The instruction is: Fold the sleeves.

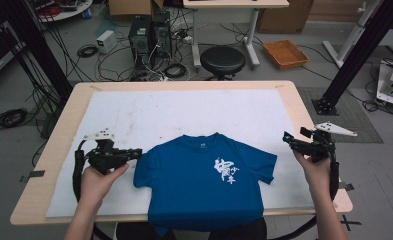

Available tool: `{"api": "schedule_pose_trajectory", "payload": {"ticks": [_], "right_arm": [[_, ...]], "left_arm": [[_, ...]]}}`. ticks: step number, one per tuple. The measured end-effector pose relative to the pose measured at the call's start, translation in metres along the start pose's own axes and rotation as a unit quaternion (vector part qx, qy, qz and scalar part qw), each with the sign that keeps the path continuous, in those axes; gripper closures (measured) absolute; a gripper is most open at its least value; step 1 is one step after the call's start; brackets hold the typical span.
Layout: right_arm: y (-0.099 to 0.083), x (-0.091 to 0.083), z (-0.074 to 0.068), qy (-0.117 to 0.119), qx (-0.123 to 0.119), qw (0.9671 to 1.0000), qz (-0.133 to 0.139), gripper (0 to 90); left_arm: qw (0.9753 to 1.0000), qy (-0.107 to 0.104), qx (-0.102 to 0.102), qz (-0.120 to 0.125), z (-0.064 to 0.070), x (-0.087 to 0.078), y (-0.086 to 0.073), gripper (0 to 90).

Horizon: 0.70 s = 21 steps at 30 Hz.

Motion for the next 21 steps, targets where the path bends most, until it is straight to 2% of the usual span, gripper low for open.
{"api": "schedule_pose_trajectory", "payload": {"ticks": [1, 2, 4, 6, 11, 12, 16, 17, 18, 19, 20, 21], "right_arm": [[0.000, 0.000, 0.000, 0.001, -0.001, 1.0000, 0.000, 24.7], [0.000, 0.000, 0.000, 0.001, -0.002, 1.0000, 0.000, 24.7], [0.000, 0.000, -0.001, 0.001, -0.002, 1.0000, 0.000, 24.7], [0.000, 0.000, -0.001, 0.000, -0.003, 1.0000, -0.001, 24.7], [-0.002, 0.002, -0.002, -0.001, -0.004, 1.0000, -0.004, 24.8], [-0.002, 0.002, -0.002, -0.001, -0.004, 1.0000, -0.005, 24.8], [-0.003, 0.003, -0.003, -0.001, -0.007, 1.0000, -0.007, 24.8], [-0.003, 0.004, -0.003, -0.001, -0.008, 0.9999, -0.008, 24.8], [-0.003, 0.003, -0.003, -0.001, -0.010, 0.9999, -0.007, 24.9], [-0.003, 0.003, -0.003, -0.002, -0.009, 0.9999, -0.008, 24.9], [-0.003, 0.003, -0.003, -0.002, -0.009, 0.9999, -0.008, 24.9], [-0.003, 0.003, -0.002, -0.002, -0.008, 0.9999, -0.006, 24.9]], "left_arm": [[0.9999, -0.011, 0.001, 0.001, 0.008, 0.005, 0.003, 88.3], [0.9996, -0.027, 0.001, -0.003, 0.022, 0.018, 0.007, 88.3], [0.9994, -0.033, 0.003, -0.004, 0.027, 0.023, 0.008, 88.3], [0.9989, -0.047, -0.002, -0.007, 0.039, 0.040, 0.010, 88.3], [0.9979, -0.060, -0.013, -0.021, 0.052, 0.078, 0.010, 88.3], [0.9979, -0.059, -0.011, -0.026, 0.055, 0.091, 0.008, 88.3], [0.9982, -0.059, -0.007, -0.010, 0.055, 0.103, 0.009, 88.0], [0.9981, -0.060, -0.006, 0.008, 0.054, 0.103, 0.013, 79.6], [0.9981, -0.060, -0.006, 0.008, 0.054, 0.103, 0.013, 75.7], [0.9983, -0.055, 0.007, 0.019, 0.054, 0.096, 0.014, 74.2], [0.9983, -0.055, 0.007, 0.019, 0.054, 0.096, 0.014, 70.2], [0.9989, -0.040, 0.017, 0.018, 0.051, 0.086, 0.013, 67.0]]}}
Point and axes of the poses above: each handheld gripper's, and its own axes: x roughly forward along the jaws, y roughly out of its top, z roughly to its right, the point moved 9 cm from there along x, roughly forward along the jaws, and after that the axes turned 7 degrees about -x, right-handed, at the moved point
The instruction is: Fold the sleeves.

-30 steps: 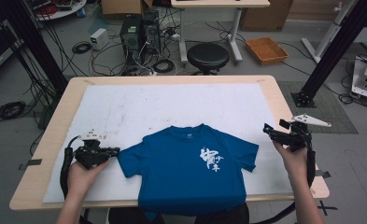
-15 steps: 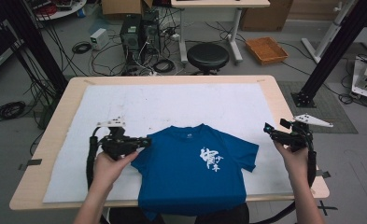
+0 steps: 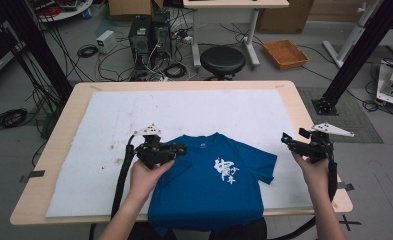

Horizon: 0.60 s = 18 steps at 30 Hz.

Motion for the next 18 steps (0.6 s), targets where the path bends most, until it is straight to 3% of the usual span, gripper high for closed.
{"api": "schedule_pose_trajectory", "payload": {"ticks": [1, 4, 7, 11, 17, 18], "right_arm": [[0.000, 0.000, 0.000, 0.000, 0.000, 1.0000, 0.000, 24.9], [-0.001, -0.001, 0.002, -0.004, 0.005, 1.0000, -0.001, 24.9], [-0.002, -0.001, 0.003, -0.004, 0.008, 1.0000, -0.001, 24.9], [-0.001, -0.001, 0.002, -0.004, 0.007, 1.0000, -0.001, 24.9], [-0.002, 0.001, 0.000, -0.002, 0.003, 1.0000, -0.004, 24.9], [-0.002, 0.002, 0.000, -0.002, 0.002, 1.0000, -0.004, 24.9]], "left_arm": [[1.0000, 0.000, 0.000, 0.000, 0.000, 0.000, 0.000, 67.0], [0.9991, 0.039, 0.010, -0.009, -0.008, -0.019, -0.012, 66.9], [0.9971, 0.064, -0.008, -0.039, -0.018, -0.033, -0.036, 63.4], [0.9964, 0.068, -0.014, -0.048, -0.018, -0.040, -0.059, 59.8], [0.9957, 0.069, 0.000, -0.062, -0.014, -0.028, -0.066, 55.7], [0.9950, 0.055, 0.003, -0.083, -0.013, -0.021, -0.070, 66.6]]}}
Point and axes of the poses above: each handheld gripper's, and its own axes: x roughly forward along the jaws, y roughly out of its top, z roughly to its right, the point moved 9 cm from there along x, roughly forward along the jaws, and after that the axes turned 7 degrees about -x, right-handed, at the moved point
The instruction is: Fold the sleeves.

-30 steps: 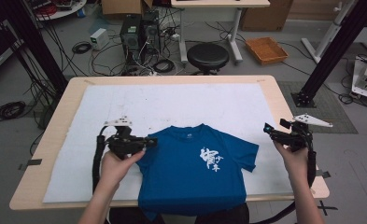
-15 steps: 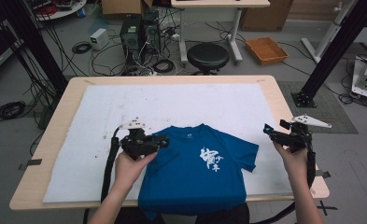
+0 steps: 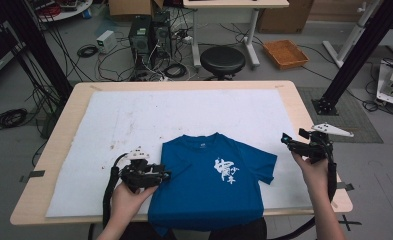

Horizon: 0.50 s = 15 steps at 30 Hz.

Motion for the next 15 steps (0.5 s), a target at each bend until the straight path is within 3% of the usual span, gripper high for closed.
{"api": "schedule_pose_trajectory", "payload": {"ticks": [1, 2, 5, 7, 9, 10, 11, 12, 13, 15], "right_arm": [[0.000, 0.000, 0.000, -0.001, 0.000, 1.0000, 0.000, 24.9], [0.000, 0.000, 0.000, -0.001, 0.001, 1.0000, 0.000, 24.9], [-0.001, -0.001, 0.002, -0.003, 0.003, 1.0000, 0.000, 25.0], [-0.002, -0.001, 0.004, -0.002, 0.005, 1.0000, -0.001, 25.0], [-0.002, 0.000, 0.004, -0.003, 0.004, 1.0000, -0.001, 25.0], [-0.002, 0.000, 0.004, -0.003, 0.003, 1.0000, -0.002, 24.9], [-0.002, 0.000, 0.004, -0.003, 0.002, 1.0000, -0.001, 25.0], [-0.002, 0.000, 0.004, -0.003, 0.002, 1.0000, -0.001, 25.0], [-0.001, -0.001, 0.003, -0.003, 0.003, 1.0000, -0.001, 25.0], [-0.001, -0.001, 0.003, -0.003, 0.003, 1.0000, -0.001, 25.0]], "left_arm": [[1.0000, 0.000, 0.000, 0.000, 0.000, 0.000, 0.000, 77.4], [0.9999, -0.009, 0.010, -0.002, 0.003, 0.002, -0.001, 82.7], [0.9973, -0.051, 0.051, -0.011, 0.019, 0.002, -0.003, 85.3], [0.9914, -0.089, 0.092, -0.026, 0.033, 0.003, -0.008, 85.1], [0.9862, -0.111, 0.118, -0.033, 0.040, 0.003, -0.012, 84.5], [0.9844, -0.116, 0.127, -0.036, 0.042, 0.005, -0.014, 74.7], [0.9849, -0.108, 0.130, -0.037, 0.040, 0.006, -0.014, 64.9], [0.9866, -0.104, 0.121, -0.037, 0.039, 0.007, -0.013, 64.9], [0.9875, -0.105, 0.113, -0.035, 0.037, 0.007, -0.011, 57.6], [0.9887, -0.107, 0.104, -0.016, 0.035, 0.005, -0.005, 55.6]]}}
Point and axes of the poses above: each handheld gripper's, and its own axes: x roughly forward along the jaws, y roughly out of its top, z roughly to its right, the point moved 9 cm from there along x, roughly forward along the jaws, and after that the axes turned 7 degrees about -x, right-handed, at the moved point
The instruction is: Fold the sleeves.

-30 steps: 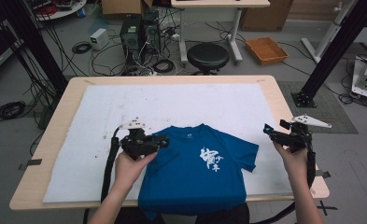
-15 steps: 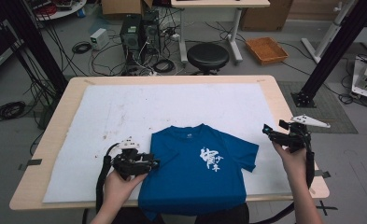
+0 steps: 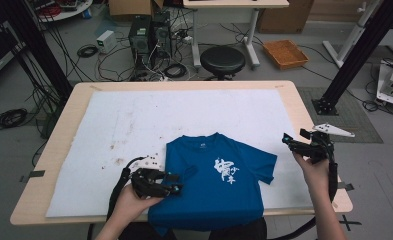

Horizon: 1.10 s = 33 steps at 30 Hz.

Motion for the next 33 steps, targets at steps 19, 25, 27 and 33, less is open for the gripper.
{"api": "schedule_pose_trajectory", "payload": {"ticks": [19, 25, 27, 33], "right_arm": [[-0.004, 0.003, 0.000, -0.004, -0.002, 1.0000, -0.008, 25.0], [-0.003, 0.003, -0.001, -0.003, -0.005, 1.0000, -0.008, 25.0], [-0.003, 0.002, 0.000, -0.003, -0.005, 1.0000, -0.006, 25.0], [-0.004, 0.003, 0.002, -0.003, -0.003, 1.0000, -0.007, 25.0]], "left_arm": [[0.9865, 0.164, 0.004, -0.011, -0.047, 0.017, 0.026, 55.2], [0.9902, 0.125, 0.032, -0.053, -0.028, 0.031, 0.017, 55.2], [0.9926, 0.101, 0.036, -0.056, -0.020, 0.035, 0.016, 55.2], [0.9930, 0.093, 0.050, -0.053, -0.013, 0.039, 0.017, 54.2]]}}
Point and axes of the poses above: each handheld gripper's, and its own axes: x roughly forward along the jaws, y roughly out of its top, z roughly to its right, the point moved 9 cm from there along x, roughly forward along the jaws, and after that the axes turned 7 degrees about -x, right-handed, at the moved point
